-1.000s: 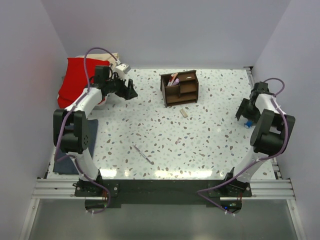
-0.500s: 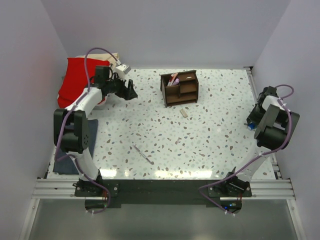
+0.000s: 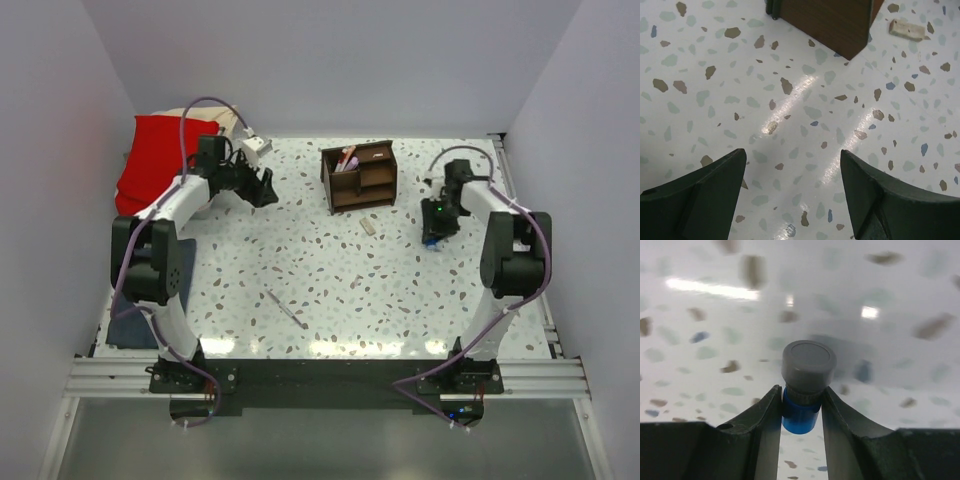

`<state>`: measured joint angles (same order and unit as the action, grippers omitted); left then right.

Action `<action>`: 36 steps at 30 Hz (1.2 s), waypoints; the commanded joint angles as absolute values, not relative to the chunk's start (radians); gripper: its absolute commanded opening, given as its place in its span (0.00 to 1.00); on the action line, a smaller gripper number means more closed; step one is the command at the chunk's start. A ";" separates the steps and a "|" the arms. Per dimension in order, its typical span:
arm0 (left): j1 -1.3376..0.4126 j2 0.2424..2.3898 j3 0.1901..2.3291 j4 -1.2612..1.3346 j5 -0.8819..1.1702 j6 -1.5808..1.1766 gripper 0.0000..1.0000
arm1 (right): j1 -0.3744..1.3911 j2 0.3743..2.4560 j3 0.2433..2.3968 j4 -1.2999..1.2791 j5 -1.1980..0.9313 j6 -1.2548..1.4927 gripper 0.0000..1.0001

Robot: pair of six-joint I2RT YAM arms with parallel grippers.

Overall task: Sort the stationery into containers
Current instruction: Move the stationery to the center of the board.

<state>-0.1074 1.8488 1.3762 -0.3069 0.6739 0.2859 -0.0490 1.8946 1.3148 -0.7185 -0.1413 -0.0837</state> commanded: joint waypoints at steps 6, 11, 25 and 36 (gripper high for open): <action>-0.184 1.732 1.327 -0.707 0.845 0.888 0.79 | 0.316 1.879 1.322 -0.723 -0.252 -0.586 0.05; -0.212 1.720 1.278 -0.812 0.928 0.930 0.75 | 0.439 1.881 1.282 -0.669 -0.230 -0.767 0.07; -0.271 1.629 0.855 0.087 1.016 0.467 0.73 | 0.578 1.801 1.126 -0.476 -0.311 -0.881 0.37; -0.399 1.882 1.000 0.384 1.103 0.306 0.70 | 0.411 1.513 0.916 -0.388 -0.606 -0.738 0.56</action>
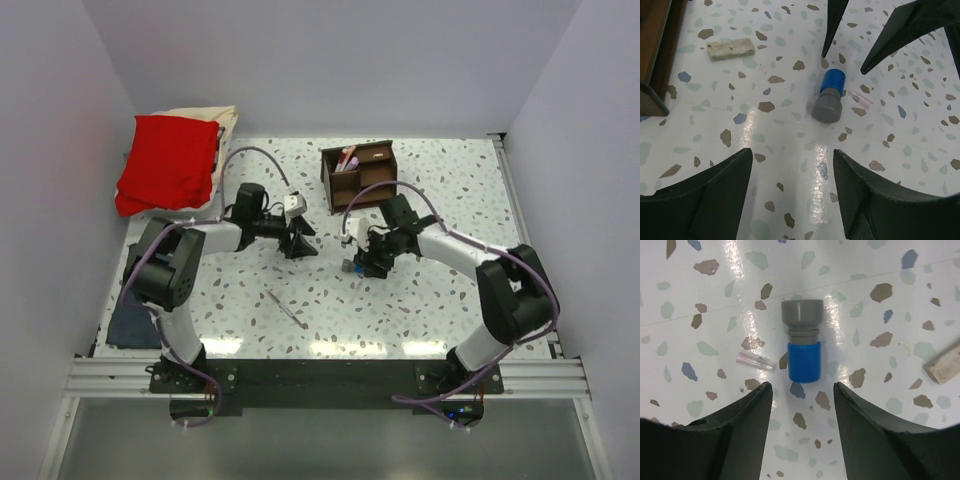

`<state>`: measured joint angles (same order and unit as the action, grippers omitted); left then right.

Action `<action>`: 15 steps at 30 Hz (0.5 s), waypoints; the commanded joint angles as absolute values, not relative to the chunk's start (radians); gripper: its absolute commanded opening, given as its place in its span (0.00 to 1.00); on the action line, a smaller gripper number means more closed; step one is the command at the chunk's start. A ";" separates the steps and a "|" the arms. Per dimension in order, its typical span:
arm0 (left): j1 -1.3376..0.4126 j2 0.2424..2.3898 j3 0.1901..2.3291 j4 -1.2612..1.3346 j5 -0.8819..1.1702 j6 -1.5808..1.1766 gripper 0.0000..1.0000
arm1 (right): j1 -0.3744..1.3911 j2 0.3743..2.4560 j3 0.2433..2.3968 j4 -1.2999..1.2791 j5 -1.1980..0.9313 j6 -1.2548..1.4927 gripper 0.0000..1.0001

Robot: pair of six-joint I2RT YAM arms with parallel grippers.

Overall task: Sort the stationery into containers
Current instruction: Move the stationery to the center of the board.

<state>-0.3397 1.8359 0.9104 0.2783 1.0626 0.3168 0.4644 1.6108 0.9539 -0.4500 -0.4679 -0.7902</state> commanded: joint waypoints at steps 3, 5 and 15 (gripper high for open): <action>-0.432 1.916 1.032 0.333 1.098 0.397 0.69 | 0.371 1.476 0.897 -0.387 -0.601 -0.719 0.56; -0.449 1.930 1.035 0.316 1.104 0.425 0.69 | 0.350 1.462 0.893 -0.394 -0.597 -0.698 0.56; -0.597 1.916 0.954 0.285 1.025 0.561 0.70 | 0.259 1.440 0.899 -0.460 -0.574 -0.698 0.56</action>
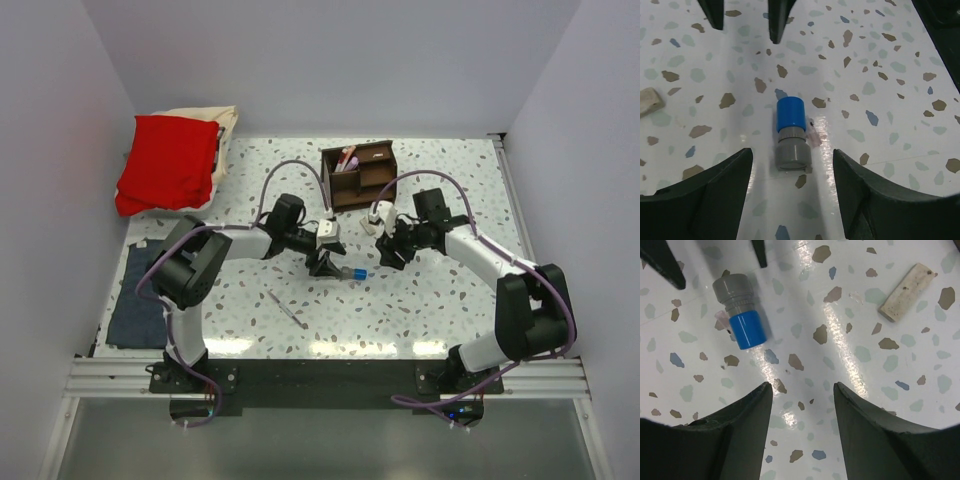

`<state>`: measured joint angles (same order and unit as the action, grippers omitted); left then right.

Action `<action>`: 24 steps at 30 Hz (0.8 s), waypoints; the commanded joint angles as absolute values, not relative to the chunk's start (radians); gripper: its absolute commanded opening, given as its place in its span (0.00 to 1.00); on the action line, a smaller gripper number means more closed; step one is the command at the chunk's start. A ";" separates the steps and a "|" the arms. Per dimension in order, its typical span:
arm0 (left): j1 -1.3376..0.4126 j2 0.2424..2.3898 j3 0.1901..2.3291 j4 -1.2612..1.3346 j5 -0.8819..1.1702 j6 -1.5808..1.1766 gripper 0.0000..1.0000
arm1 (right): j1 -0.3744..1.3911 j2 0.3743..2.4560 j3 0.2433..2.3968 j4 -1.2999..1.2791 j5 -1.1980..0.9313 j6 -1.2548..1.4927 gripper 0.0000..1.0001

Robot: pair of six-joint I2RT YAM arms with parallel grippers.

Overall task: Sort the stationery into containers
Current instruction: Pick up the stationery from the center of the board.

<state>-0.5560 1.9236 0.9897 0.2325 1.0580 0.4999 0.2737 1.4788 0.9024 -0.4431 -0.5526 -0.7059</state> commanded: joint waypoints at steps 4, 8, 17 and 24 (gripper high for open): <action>-0.609 1.943 0.953 0.307 0.957 0.534 0.70 | 0.252 1.437 0.900 -0.475 -0.569 -0.706 0.56; -0.609 1.962 0.945 0.350 0.905 0.511 0.70 | 0.248 1.439 0.910 -0.471 -0.572 -0.703 0.56; -0.609 2.006 0.947 0.423 0.894 0.451 0.66 | 0.242 1.443 0.920 -0.488 -0.558 -0.713 0.56; -0.611 2.014 0.950 0.469 0.949 0.413 0.65 | 0.239 1.457 0.916 -0.500 -0.561 -0.716 0.56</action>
